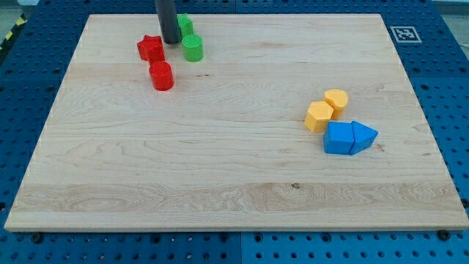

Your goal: Separate the green blocks from each other

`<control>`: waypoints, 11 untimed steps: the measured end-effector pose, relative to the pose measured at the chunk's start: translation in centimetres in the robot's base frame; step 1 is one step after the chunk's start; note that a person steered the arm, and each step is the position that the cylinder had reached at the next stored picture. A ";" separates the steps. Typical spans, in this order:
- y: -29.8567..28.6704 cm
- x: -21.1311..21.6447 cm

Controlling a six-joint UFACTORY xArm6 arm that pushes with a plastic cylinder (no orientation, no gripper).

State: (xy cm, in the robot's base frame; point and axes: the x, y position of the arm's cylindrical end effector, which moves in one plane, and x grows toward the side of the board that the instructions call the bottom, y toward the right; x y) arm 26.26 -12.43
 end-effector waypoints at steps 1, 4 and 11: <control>0.0 -1.5; -2.8 -5.0; 8.1 -0.2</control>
State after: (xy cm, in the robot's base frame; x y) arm 26.10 -4.38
